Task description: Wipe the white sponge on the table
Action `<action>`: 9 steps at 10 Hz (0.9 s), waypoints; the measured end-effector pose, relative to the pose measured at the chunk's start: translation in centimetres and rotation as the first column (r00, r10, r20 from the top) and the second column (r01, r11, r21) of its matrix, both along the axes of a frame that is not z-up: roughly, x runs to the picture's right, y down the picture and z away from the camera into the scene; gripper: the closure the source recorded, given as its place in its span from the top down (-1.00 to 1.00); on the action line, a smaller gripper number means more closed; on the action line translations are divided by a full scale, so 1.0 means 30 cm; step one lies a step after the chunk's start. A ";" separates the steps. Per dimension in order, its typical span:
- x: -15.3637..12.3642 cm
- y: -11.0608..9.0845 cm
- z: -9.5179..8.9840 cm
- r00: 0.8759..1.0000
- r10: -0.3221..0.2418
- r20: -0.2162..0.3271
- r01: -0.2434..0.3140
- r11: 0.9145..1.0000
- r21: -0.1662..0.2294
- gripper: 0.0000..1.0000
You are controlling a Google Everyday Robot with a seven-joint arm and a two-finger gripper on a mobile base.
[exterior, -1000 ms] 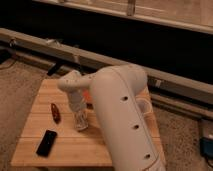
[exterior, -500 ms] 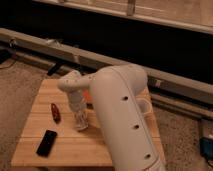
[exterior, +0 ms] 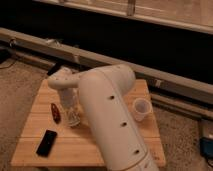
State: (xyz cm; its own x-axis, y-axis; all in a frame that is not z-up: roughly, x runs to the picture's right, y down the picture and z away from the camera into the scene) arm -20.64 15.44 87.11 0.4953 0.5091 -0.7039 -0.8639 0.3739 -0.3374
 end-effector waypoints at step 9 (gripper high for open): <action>-0.099 0.123 -0.082 0.994 -0.075 0.085 0.078 0.996 -0.031 -0.66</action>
State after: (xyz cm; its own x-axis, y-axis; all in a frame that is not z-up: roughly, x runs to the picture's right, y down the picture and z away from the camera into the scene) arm -23.62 19.14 84.65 0.5898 0.4437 -0.6747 -0.8013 0.4250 -0.4210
